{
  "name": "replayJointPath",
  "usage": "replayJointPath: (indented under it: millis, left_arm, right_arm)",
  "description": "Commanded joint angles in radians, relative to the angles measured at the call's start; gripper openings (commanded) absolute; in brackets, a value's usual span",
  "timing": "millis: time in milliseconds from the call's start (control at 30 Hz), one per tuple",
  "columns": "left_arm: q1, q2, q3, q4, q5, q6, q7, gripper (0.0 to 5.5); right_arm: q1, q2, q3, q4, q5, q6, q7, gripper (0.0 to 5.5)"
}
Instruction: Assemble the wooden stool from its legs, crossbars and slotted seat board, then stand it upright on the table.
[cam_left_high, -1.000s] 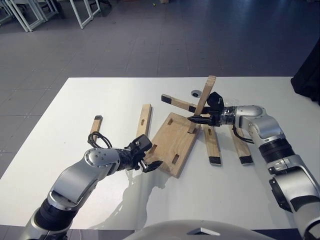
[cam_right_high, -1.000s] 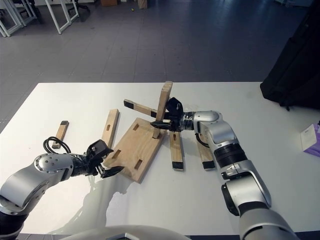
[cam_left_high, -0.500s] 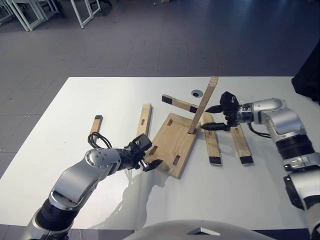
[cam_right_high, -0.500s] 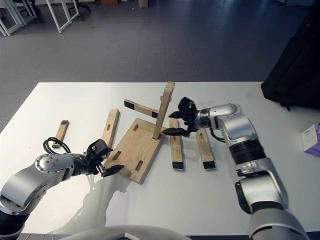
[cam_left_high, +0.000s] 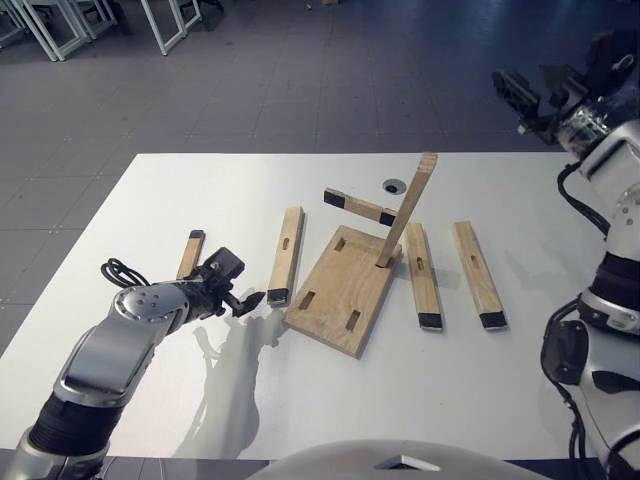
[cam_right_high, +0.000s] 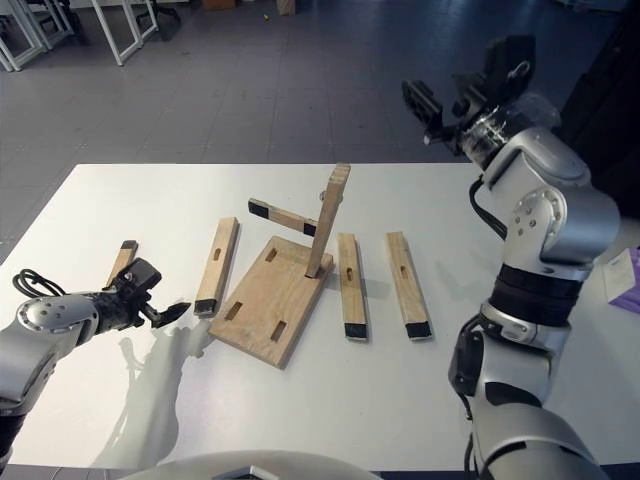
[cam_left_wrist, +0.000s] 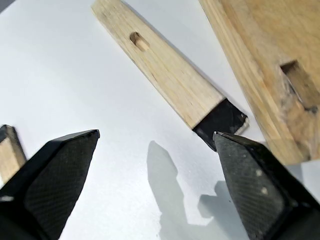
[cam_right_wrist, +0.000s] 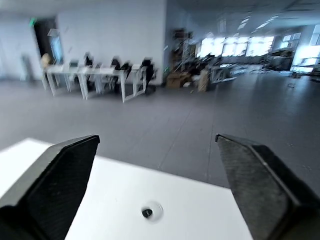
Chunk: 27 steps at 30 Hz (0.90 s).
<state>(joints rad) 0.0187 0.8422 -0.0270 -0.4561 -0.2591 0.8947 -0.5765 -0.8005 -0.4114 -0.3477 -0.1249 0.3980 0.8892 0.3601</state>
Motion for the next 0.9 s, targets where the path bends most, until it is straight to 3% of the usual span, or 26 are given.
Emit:
replayJointPath:
  millis: [33, 233, 400, 567, 633, 733, 900]
  left_arm:
    - [0.027, 0.043, -0.041, 0.002, 0.038, -0.032, -0.028, 4.22]
    - [0.021, -0.051, -0.203, 0.078, 0.150, -0.127, 0.021, 4.22]
    - [0.022, -0.117, -0.231, 0.095, 0.175, -0.132, 0.050, 4.22]
    - [0.016, -0.117, -0.217, 0.080, 0.167, -0.118, 0.032, 4.22]
    - [0.008, -0.116, -0.218, 0.076, 0.167, -0.113, 0.025, 4.22]
    - [0.006, -0.124, -0.216, 0.060, 0.164, -0.097, 0.023, 4.22]
    - [0.025, -0.160, -0.237, 0.046, 0.166, -0.078, 0.038, 4.22]
  right_arm:
    - [-0.059, 0.067, -0.046, -0.065, 0.030, 0.046, -0.136, 3.79]
    - [-0.168, 0.143, -0.030, -0.094, 0.072, 0.029, -0.254, 3.79]
    - [-0.200, 0.270, 0.029, -0.093, 0.131, -0.011, -0.278, 3.79]
    - [0.160, 0.338, 0.294, -0.044, 0.035, -0.039, -0.243, 3.79]
    - [0.273, 0.333, 0.334, 0.029, -0.024, -0.100, -0.248, 3.79]
    - [0.253, 0.349, 0.292, 0.009, -0.011, -0.139, -0.262, 3.79]
    - [-0.046, 0.312, 0.017, -0.096, 0.174, -0.167, -0.362, 3.79]
